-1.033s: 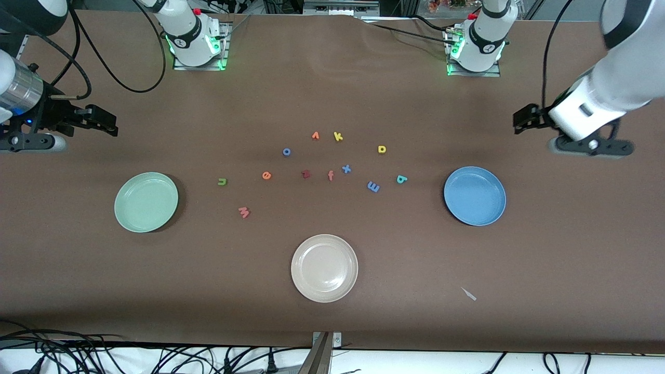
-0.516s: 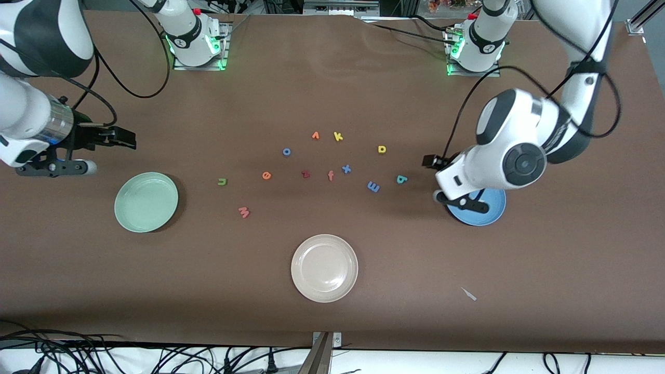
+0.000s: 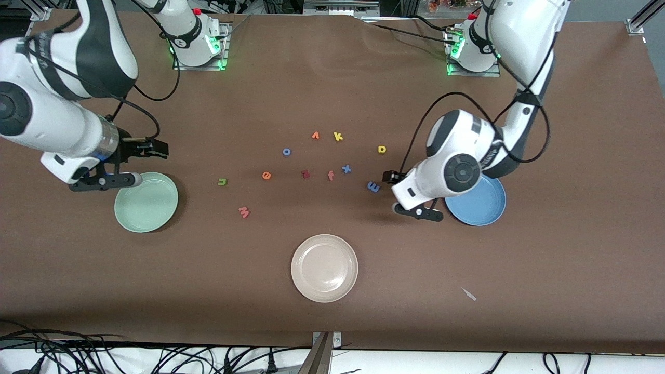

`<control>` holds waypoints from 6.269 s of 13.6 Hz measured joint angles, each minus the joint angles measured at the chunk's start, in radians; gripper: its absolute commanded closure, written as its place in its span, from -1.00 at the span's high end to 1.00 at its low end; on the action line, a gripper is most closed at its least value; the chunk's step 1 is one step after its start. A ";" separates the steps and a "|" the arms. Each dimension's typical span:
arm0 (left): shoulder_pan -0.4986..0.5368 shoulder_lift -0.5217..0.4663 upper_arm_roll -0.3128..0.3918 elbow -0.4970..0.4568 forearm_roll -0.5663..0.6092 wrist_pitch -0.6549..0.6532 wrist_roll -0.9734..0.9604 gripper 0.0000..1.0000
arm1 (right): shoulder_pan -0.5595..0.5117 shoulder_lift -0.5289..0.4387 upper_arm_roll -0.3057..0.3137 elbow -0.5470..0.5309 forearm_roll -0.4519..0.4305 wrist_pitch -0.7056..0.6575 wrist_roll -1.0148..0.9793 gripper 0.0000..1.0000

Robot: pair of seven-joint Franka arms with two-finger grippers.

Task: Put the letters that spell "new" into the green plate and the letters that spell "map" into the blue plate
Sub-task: 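Reach the right gripper to the green c while the left gripper reaches the blue m, then grasp the green c with the right gripper while the left gripper lifts the m, then drop the m on the blue plate while the right gripper drops c on green plate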

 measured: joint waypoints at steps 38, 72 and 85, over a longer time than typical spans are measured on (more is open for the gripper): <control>-0.181 0.168 0.014 -0.029 0.140 0.250 -1.380 -0.98 | 0.057 0.257 0.060 -0.425 0.016 0.767 0.332 -0.22; 0.211 -0.037 -0.170 -0.177 0.244 -0.011 -0.767 1.00 | -0.252 0.380 0.107 -0.044 -0.004 0.426 -0.289 1.00; 0.109 -0.004 -0.166 -0.368 0.242 0.355 -1.188 -0.05 | -0.105 0.375 0.234 -0.036 -0.006 0.469 -0.164 1.00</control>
